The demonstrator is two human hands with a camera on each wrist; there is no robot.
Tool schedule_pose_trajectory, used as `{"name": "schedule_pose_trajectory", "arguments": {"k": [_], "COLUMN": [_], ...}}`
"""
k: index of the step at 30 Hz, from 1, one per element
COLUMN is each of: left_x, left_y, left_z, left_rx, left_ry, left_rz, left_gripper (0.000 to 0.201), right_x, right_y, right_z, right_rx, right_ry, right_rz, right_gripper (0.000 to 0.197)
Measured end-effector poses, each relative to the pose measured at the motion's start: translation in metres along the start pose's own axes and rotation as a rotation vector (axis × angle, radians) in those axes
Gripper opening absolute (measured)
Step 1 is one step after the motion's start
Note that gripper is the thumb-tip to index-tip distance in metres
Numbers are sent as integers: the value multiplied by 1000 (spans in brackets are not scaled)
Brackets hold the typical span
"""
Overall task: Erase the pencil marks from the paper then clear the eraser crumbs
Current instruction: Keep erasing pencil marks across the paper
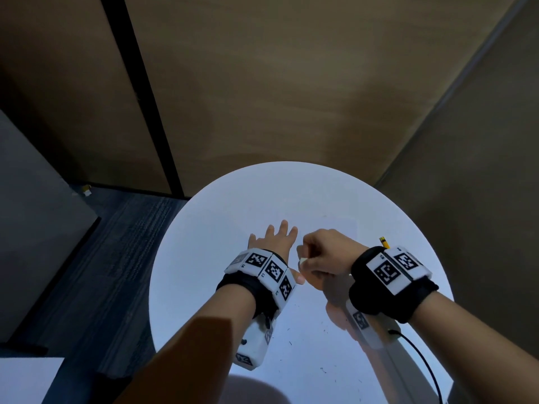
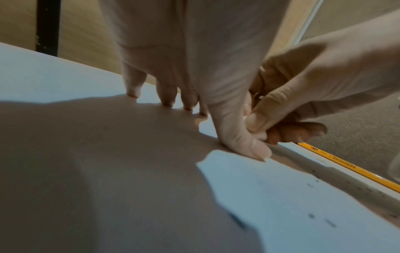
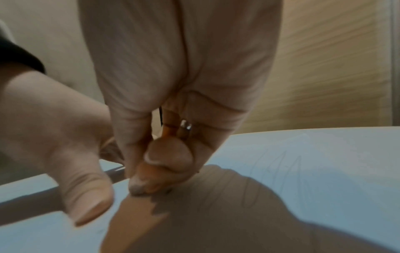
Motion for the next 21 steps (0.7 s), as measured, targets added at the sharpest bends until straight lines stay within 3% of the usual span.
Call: {"name": "schedule_pose_trajectory", "arguments": {"k": [2, 6, 12, 17, 19, 21], "left_x": [0, 1, 1, 0, -1, -1], "left_y": [1, -1, 0, 2, 3, 3], "left_z": [0, 0, 0, 2, 3, 2], "left_rx": [2, 2, 6, 11, 20, 20], "left_ry": [0, 9, 16, -48, -54, -19], "left_rz": [0, -8, -10, -53, -44, -40], "left_gripper": [107, 105, 107, 107, 107, 108], "right_x": [3, 11, -5, 6, 0, -7], "right_y": [3, 10, -8, 17, 12, 1], "right_z": [0, -2, -2, 6, 6, 3], "right_rx": [-18, -53, -47, -79, -66, -56], "right_ry": [37, 59, 72, 63, 67, 59], "right_rz": [13, -209, 23, -213, -199, -78], "right_gripper": [25, 30, 20, 29, 31, 27]}}
Point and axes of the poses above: each hand's wrist, its own y-axis towards the middle knuckle, its own x-axis out of the back of the hand, z = x × y, the point moved 5 cm from there along y, towards the middle knuckle, and after that the axes turned 7 degrees about -z, right-handed, at the moved point
